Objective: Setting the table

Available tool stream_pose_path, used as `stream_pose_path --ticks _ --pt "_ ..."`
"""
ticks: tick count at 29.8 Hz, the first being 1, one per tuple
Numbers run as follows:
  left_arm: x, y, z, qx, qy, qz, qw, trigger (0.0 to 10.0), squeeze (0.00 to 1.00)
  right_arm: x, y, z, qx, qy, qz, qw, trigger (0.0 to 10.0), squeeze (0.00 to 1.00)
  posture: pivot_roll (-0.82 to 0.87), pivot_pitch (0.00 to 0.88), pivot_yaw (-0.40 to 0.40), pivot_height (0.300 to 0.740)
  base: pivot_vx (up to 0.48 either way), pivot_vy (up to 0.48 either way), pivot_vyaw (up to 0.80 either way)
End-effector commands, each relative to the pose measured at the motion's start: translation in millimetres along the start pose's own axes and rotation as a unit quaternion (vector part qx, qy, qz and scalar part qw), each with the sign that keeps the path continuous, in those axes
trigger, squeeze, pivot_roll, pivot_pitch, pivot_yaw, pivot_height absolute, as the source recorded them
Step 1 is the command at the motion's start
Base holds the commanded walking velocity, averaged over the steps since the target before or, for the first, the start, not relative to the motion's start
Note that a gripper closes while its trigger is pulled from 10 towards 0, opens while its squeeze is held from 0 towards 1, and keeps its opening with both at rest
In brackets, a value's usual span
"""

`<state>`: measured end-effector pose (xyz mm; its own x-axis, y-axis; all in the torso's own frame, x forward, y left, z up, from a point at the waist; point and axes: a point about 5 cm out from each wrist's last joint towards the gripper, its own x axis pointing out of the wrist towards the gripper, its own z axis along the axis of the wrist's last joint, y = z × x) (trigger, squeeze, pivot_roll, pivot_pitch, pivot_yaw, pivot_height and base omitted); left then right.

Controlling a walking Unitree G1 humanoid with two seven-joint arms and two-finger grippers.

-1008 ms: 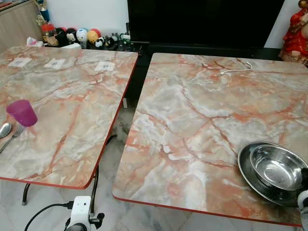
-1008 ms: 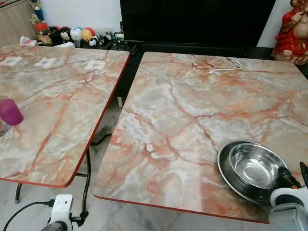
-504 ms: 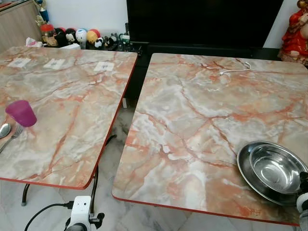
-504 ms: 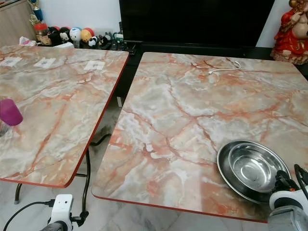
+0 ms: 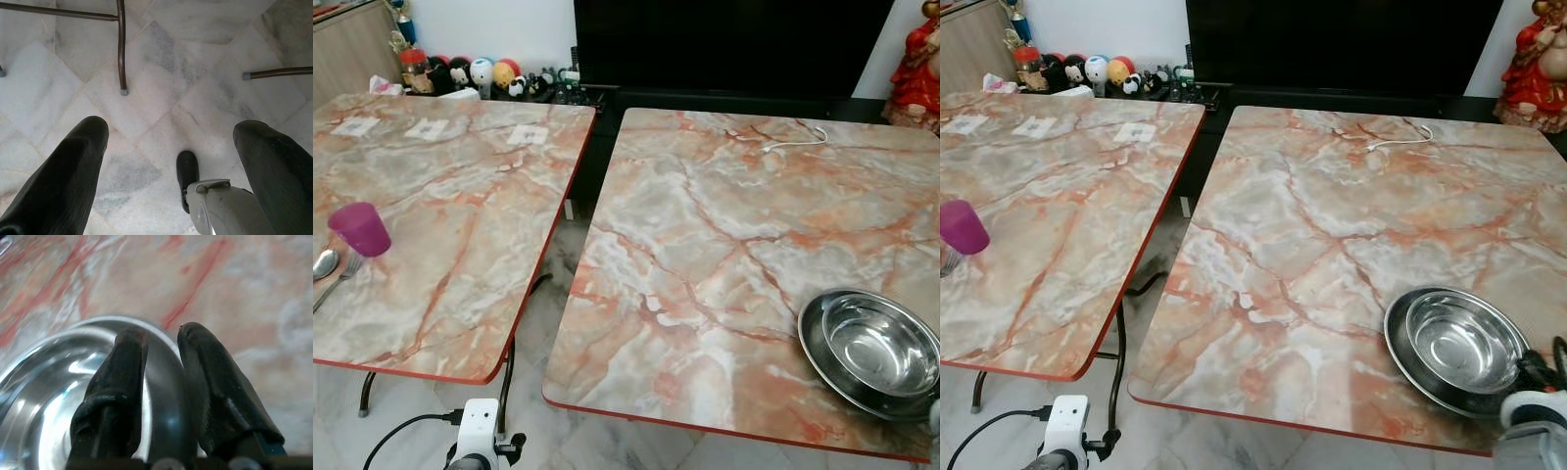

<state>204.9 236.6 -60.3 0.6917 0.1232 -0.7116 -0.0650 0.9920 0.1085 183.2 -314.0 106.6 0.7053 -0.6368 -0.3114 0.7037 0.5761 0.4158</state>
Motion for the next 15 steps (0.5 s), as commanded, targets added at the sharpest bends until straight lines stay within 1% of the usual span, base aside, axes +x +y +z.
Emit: stream_pose_path --ticks 1,4,6,7,8,9,11,14,15 --pt "0.4 -2.0 -0.9 0.006 0.007 -0.003 1.000 10.0 0.00 -1.7 -1.8 6.3 0.006 -0.020 -0.009 1.000 10.0 0.00 0.02 0.037 -0.026 0.740 0.000 0.000 0.00" --pt "0.5 -2.3 -0.7 0.006 0.007 -0.004 1.000 10.0 0.00 -1.8 -1.5 8.8 0.001 -0.034 -0.007 0.999 10.0 0.00 0.03 0.037 -0.026 0.740 0.000 0.000 0.00" --pt "0.6 -2.4 -0.4 0.005 0.006 -0.003 1.000 10.0 0.00 -4.4 5.4 23.3 -0.026 -0.096 0.013 0.995 10.0 0.00 0.03 0.036 -0.025 0.740 0.000 0.000 0.00" --pt "0.6 -2.2 -0.4 0.005 0.007 -0.003 1.000 10.0 0.00 -9.7 22.3 39.3 -0.074 -0.162 0.059 0.982 10.0 0.00 0.02 0.036 -0.025 0.740 0.000 0.000 0.00" --pt "0.6 -2.2 -0.4 0.005 0.007 -0.003 1.000 10.0 0.00 -9.7 22.3 39.3 -0.074 -0.162 0.059 0.982 10.0 0.00 0.02 0.036 -0.025 0.740 0.000 0.000 0.00" --pt "0.5 -2.2 -0.5 0.005 0.007 -0.003 1.000 10.0 0.00 -13.5 37.3 42.7 -0.102 -0.187 0.097 0.972 10.0 0.00 0.02 0.035 -0.024 0.740 0.000 0.000 0.00" --pt "0.5 -2.1 -0.7 0.005 0.007 -0.003 1.000 10.0 0.00 -15.6 48.1 40.8 -0.118 -0.195 0.124 0.966 10.0 0.00 0.02 0.035 -0.024 0.740 0.000 0.000 0.00" --pt "0.4 -1.9 -0.7 0.004 0.006 -0.003 1.000 10.0 0.00 -16.8 61.3 29.3 -0.159 -0.195 0.154 0.956 10.0 0.00 0.02 0.031 -0.024 0.740 0.000 0.000 0.00" --pt "0.3 -1.9 -0.8 0.004 0.006 -0.003 1.000 10.0 0.00 -15.7 70.2 18.6 -0.182 -0.189 0.176 0.949 10.0 0.00 0.02 0.028 -0.024 0.740 0.000 0.000 0.00"
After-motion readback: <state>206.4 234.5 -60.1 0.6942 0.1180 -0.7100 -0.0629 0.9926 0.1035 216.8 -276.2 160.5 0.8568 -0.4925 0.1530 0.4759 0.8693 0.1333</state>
